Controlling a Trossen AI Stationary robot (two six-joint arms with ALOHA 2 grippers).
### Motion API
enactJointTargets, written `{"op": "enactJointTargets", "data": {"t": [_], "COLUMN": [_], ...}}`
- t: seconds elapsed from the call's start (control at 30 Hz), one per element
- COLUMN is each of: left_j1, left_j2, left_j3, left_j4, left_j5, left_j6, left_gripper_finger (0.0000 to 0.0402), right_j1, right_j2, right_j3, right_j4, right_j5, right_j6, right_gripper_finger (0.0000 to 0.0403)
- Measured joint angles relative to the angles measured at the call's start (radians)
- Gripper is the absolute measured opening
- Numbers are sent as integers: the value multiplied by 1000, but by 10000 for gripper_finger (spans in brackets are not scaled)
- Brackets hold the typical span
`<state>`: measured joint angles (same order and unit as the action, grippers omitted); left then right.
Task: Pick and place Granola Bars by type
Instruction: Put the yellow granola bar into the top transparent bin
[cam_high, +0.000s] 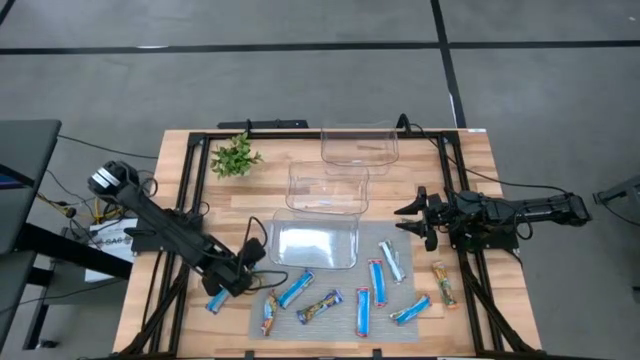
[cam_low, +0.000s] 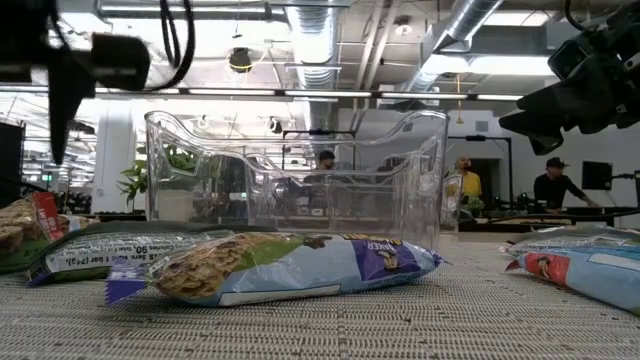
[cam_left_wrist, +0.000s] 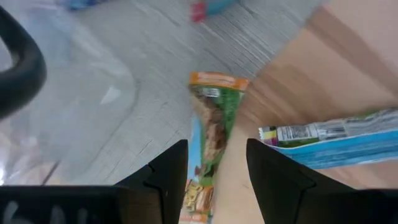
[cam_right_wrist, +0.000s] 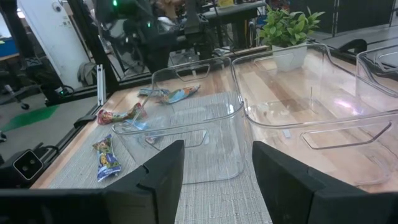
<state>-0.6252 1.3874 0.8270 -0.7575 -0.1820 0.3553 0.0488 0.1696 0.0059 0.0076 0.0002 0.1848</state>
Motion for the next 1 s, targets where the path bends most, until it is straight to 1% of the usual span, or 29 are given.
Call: {"op": "enactJointTargets", "data": {"t": [0.13,0.23,0.3,0.5,1.0], "left_j1": [1,4,8,18,23], "left_j2": [28,44,42,42,39], "left_j3": [-46,-79,-95,-143,-223], "left_j4": [82,131,143,174,297], "left_j5": [-15,-62,-74,-50,-65], "left_j6": [56,78,79,106,115], "left_gripper_finger": [158,158,158,158,155], "right_j1": [0,0,0,0,0], "right_j2": [0,0,0,0,0], "right_j3": [0,0,0,0,0], "right_j4": [0,0,0,0,0], "right_j5": [0,0,0,0,0], "right_j6": [0,0,0,0,0], "right_gripper_finger": [184,184,184,184,184]}}
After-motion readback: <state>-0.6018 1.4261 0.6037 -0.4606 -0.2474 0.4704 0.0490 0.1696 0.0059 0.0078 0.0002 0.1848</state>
